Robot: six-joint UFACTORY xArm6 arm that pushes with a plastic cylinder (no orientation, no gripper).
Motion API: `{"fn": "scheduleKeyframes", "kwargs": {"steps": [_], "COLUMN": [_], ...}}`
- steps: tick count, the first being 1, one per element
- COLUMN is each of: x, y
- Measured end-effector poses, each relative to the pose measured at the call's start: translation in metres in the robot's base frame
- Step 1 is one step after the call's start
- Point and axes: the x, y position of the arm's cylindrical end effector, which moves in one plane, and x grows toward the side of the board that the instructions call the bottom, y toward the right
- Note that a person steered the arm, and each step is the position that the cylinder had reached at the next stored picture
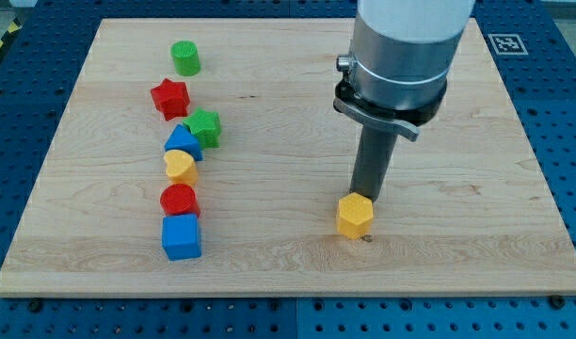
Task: Bring the yellow hexagon toward the bottom center
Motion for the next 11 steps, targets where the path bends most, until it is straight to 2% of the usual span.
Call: {"fn": "scheduleKeyframes", "kwargs": {"steps": [2,3,6,8,10,11], "x": [0.011,0.026,0.027,-0.109,-0.231,-0.276], "y": [0.038,0.024,-0.015,-0.022,-0.104,-0.151]}}
